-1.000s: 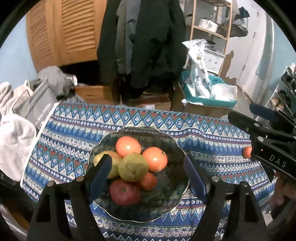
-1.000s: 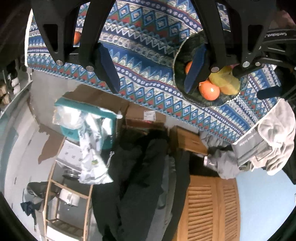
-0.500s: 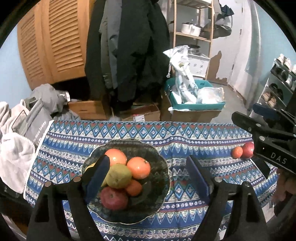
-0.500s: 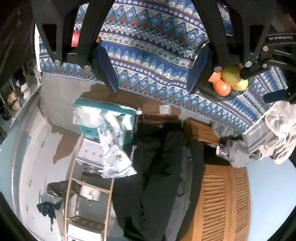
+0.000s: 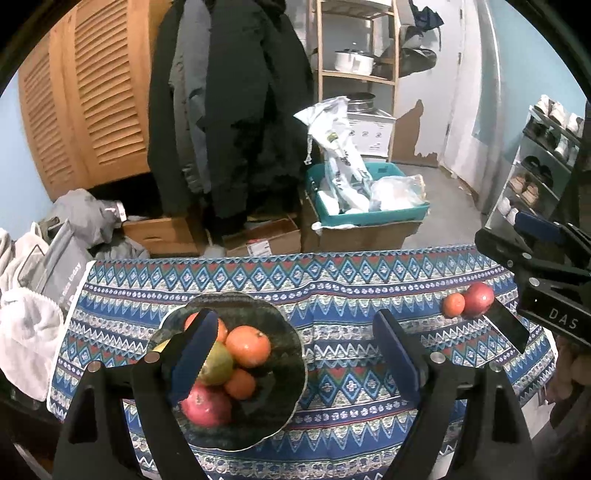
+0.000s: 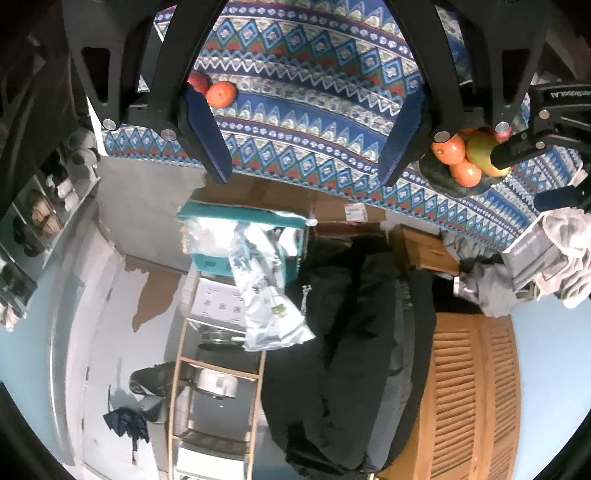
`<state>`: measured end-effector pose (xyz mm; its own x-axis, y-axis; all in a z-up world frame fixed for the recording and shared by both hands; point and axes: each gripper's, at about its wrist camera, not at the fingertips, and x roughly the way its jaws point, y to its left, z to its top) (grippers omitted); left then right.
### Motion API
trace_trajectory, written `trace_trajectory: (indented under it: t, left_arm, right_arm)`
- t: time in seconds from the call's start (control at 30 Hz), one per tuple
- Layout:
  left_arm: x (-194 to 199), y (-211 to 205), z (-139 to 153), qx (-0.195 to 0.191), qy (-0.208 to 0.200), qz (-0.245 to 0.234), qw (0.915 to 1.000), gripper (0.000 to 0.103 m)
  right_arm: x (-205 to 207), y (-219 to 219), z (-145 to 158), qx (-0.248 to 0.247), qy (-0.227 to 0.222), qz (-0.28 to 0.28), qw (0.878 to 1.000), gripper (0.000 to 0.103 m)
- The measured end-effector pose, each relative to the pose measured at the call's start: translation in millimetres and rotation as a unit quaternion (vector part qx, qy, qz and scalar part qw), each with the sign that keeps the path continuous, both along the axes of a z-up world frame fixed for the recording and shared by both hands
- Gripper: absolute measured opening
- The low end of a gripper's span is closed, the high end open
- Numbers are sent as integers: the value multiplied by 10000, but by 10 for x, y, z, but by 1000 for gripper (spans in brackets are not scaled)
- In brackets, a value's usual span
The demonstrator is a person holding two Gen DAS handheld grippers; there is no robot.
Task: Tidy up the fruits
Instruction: 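Withdraw both open tools from the bowl toward the tangerine and red apple, then grasp the red apple with the right tool while the left tool approaches the tangerine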
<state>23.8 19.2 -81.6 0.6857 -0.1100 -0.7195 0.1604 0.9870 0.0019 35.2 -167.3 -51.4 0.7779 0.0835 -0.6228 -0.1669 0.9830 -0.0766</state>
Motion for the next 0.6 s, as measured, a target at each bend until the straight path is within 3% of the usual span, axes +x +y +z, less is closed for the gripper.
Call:
trace_trajectory:
  t: [0.6]
  left_arm:
    - [18,-676,60,206,-67,-521,9984,87]
  right_arm:
    - [-198,-810,-7,-2,-64,-737,9973,82]
